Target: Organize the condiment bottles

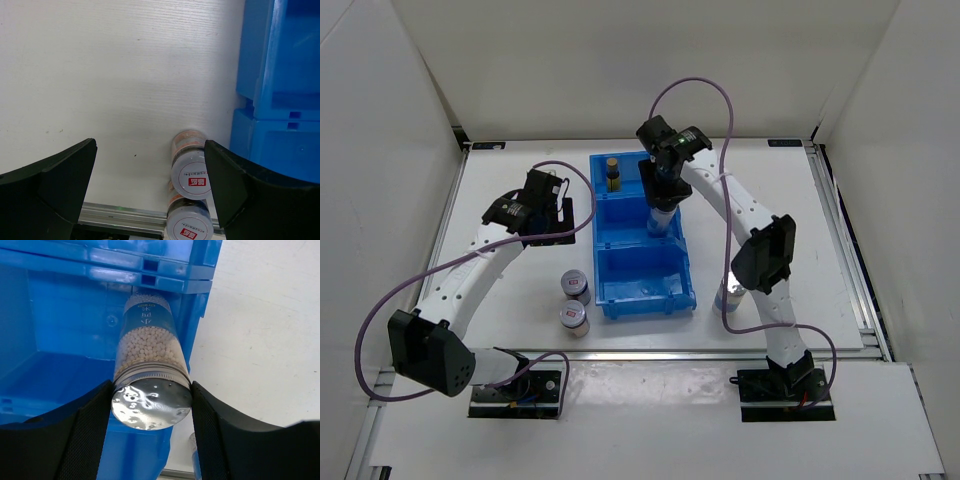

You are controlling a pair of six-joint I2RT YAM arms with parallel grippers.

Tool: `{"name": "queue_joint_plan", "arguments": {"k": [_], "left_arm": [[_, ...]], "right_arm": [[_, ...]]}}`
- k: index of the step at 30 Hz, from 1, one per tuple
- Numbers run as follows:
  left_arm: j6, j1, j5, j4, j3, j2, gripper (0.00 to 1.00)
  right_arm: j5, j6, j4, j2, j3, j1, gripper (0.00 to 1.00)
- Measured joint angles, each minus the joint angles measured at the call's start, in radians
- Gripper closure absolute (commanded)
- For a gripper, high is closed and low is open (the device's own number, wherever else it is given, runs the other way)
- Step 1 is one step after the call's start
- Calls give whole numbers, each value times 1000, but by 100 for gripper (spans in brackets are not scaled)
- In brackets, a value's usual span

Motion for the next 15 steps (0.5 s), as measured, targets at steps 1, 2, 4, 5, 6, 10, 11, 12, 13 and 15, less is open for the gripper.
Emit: {"name": "queue_joint_plan", "arguments": {"k": [1,2,4,5,6,10,11,12,13,15], "left_arm": [[0,0,0,0,0,1,0],[0,0,0,0,0,1,0],[0,0,0,0,0,1,0],[0,0,0,0,0,1,0],[0,0,0,0,0,1,0],[0,0,0,0,0,1,0],[0,0,0,0,0,2,0],[0,0,0,0,0,2,0],[0,0,0,0,0,2,0],[0,0,0,0,0,2,0]], "right_arm": [[-2,0,-2,13,2,-1,56],[-3,-1,-5,24,2,-3,56],[-5,-1,-11,48,2,-4,56],[-5,-1,-12,56,2,-4,56],[-5,-2,-4,58,4,-5,54],[-5,-4,-5,59,8,-6,41],[-5,-4,-5,59,8,-6,37],[-5,-4,-5,59,8,-6,34],[-3,-5,-5,59,8,-6,29],[1,-3,-4,59,8,-6,24]]}}
